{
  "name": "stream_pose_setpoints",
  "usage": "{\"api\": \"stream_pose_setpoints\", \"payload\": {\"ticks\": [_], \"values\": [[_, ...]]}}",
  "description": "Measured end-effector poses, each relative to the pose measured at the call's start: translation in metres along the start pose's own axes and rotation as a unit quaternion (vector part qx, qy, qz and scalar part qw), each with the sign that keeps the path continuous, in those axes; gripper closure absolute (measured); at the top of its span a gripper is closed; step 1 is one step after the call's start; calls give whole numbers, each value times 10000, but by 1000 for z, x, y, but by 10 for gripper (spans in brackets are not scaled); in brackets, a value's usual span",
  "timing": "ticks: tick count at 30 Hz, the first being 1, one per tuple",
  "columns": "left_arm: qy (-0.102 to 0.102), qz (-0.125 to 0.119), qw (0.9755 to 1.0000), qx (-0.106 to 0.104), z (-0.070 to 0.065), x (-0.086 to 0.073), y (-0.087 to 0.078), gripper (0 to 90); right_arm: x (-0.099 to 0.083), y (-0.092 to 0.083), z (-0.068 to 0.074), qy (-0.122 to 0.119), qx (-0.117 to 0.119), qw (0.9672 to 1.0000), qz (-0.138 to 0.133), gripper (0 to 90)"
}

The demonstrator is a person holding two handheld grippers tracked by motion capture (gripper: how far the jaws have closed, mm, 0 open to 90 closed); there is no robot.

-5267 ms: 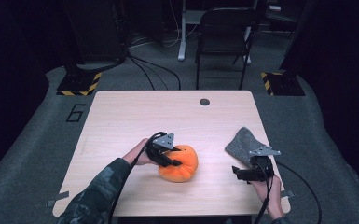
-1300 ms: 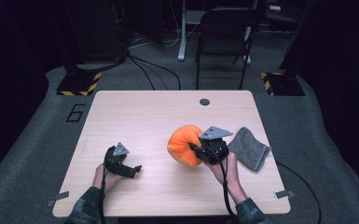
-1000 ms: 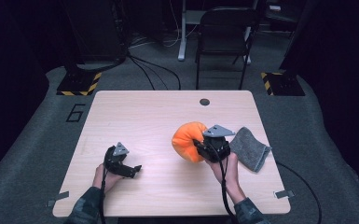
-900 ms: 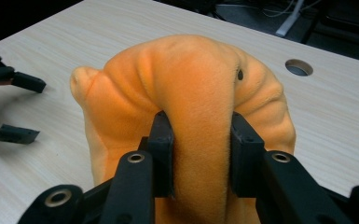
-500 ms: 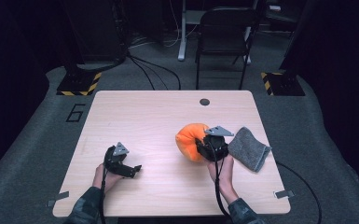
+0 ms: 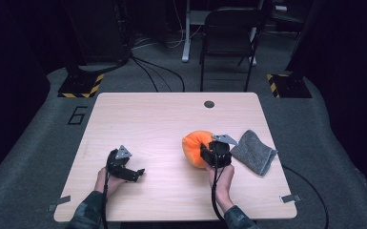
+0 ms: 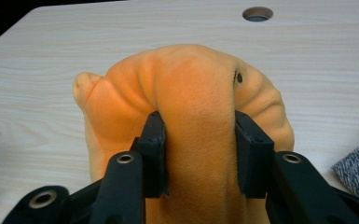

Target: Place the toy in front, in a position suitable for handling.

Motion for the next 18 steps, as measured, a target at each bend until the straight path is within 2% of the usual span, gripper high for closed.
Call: {"api": "stream_pose_setpoints", "payload": {"ticks": [8, 12, 13, 16, 17, 18], "values": [[-2, -2, 10000, 1, 0, 0, 0, 0, -16, 12, 2, -23, -104, 9998, 181, 602], [0, 0, 10000, 1, 0, 0, 0, 0, -19, 16, 5, -128, -130, 9997, 150, 487], [0, 0, 10000, 1, 0, 0, 0, 0, -19, 16, 5, -128, -130, 9997, 150, 487], [3, 6, 10000, -1, 0, 0, 0, 0, -16, 14, 4, -191, -73, 9997, 116, 361], [-1, -5, 10000, 4, 0, 0, 0, 0, -13, 11, 3, -200, 46, 9998, 56, 294], [-1, -5, 10000, 4, 0, 0, 0, 0, -13, 11, 3, -200, 46, 9998, 56, 294]]}}
Point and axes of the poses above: each handheld gripper's, and its own axes: y roughly forward along the jaws, x roughly out of its top, z roughly to its left, the point moved 9 cm from there along y, roughly forward along the jaws, and after that the axes turned 9 degrees about x, right-handed, at the moved point
